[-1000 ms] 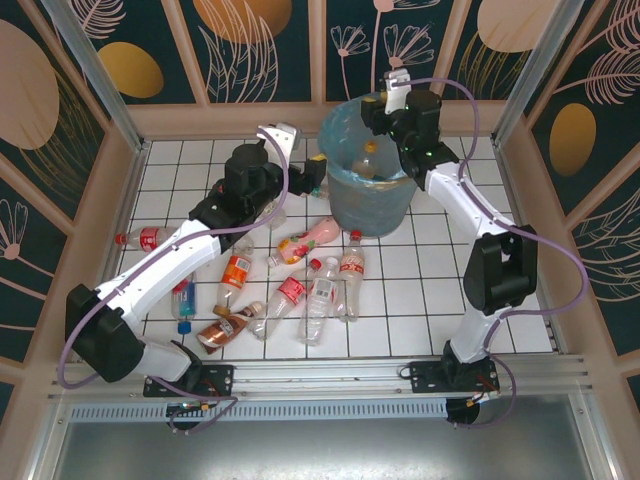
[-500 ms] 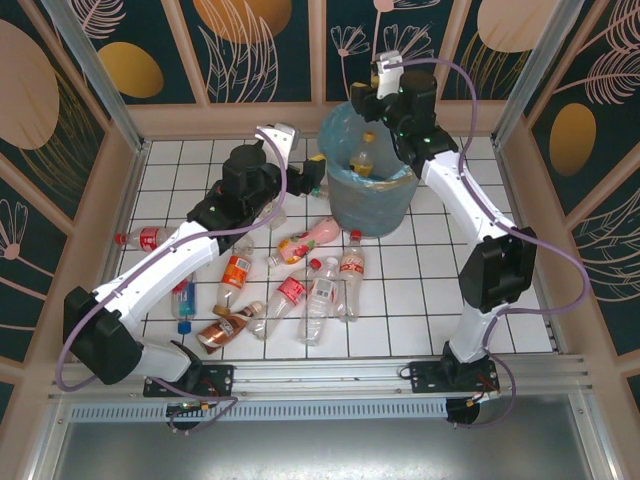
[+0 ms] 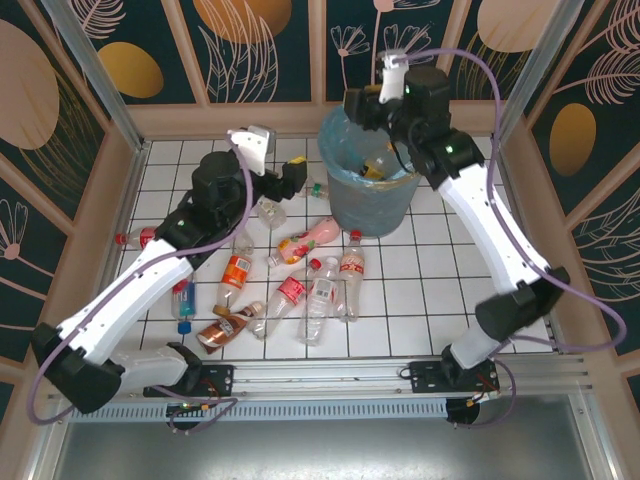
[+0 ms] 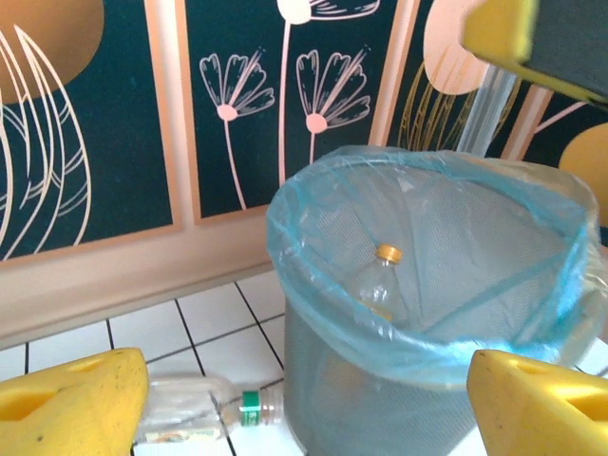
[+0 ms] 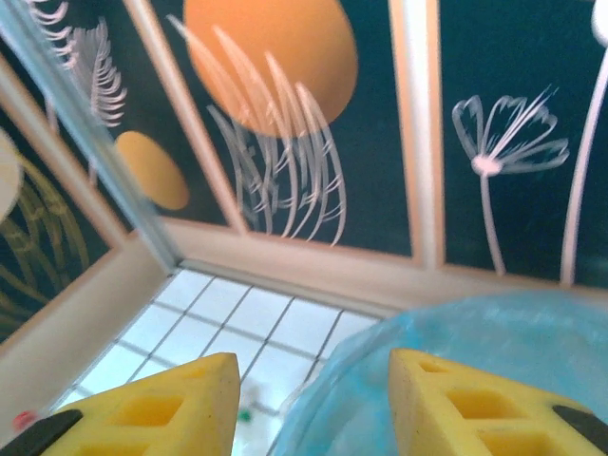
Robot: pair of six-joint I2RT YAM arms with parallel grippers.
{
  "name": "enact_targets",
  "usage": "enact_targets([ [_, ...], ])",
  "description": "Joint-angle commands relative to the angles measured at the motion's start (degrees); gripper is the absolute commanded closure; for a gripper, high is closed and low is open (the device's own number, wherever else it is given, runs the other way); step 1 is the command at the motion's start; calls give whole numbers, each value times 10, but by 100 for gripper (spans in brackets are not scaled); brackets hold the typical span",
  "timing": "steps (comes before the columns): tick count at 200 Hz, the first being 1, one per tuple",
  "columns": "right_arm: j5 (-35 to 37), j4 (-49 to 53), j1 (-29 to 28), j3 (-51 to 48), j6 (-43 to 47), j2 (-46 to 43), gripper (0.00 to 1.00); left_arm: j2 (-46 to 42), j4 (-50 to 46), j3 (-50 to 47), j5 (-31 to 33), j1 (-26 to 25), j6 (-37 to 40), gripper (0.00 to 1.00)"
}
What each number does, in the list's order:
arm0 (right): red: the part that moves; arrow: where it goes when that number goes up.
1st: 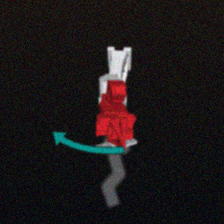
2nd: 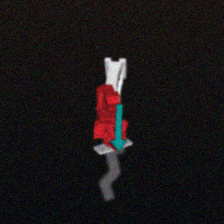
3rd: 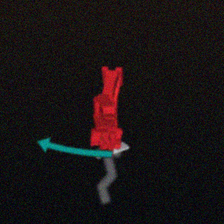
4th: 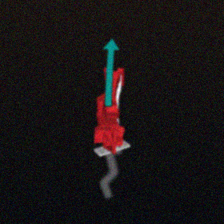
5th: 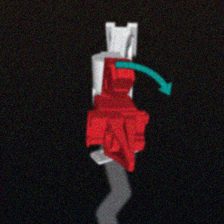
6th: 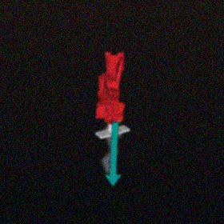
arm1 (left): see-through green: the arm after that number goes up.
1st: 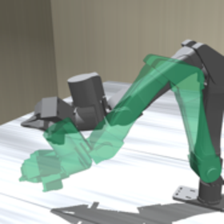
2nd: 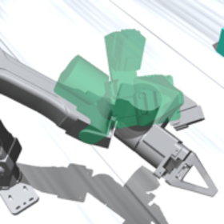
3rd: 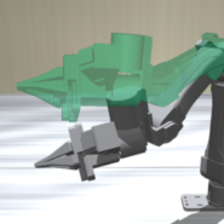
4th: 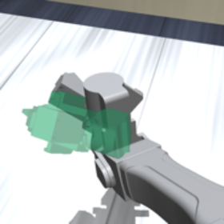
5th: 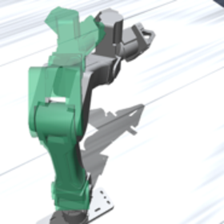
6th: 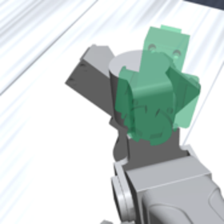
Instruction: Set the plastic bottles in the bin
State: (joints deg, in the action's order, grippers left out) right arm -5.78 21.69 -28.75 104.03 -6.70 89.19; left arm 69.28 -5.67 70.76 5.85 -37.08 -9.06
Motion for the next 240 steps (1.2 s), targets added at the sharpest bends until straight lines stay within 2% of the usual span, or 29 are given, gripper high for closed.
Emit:
enact_targets([
  [1, -9, 46, -31, -100, -43, -76, 54, -29, -91, -27, -28, -1, -19, 13],
  [42, -13, 47, -88, -279, -81, -183, 56, -78, -131, -101, -52, -1, -35, 13],
  [83, 0, 53, -95, -416, -135, -216, 57, -103, -100, -185, -58, -1, -86, 14],
  [113, 38, 41, -95, -479, -156, -184, 56, -86, -84, -214, -69, -2, -121, 15],
  [149, 76, -2, -85, -509, -164, -125, 55, -64, -84, -218, -71, -1, -139, 16],
  [240, 81, -150, -45, -529, -194, 12, 51, -58, -78, -229, -66, -1, -145, 16],
])
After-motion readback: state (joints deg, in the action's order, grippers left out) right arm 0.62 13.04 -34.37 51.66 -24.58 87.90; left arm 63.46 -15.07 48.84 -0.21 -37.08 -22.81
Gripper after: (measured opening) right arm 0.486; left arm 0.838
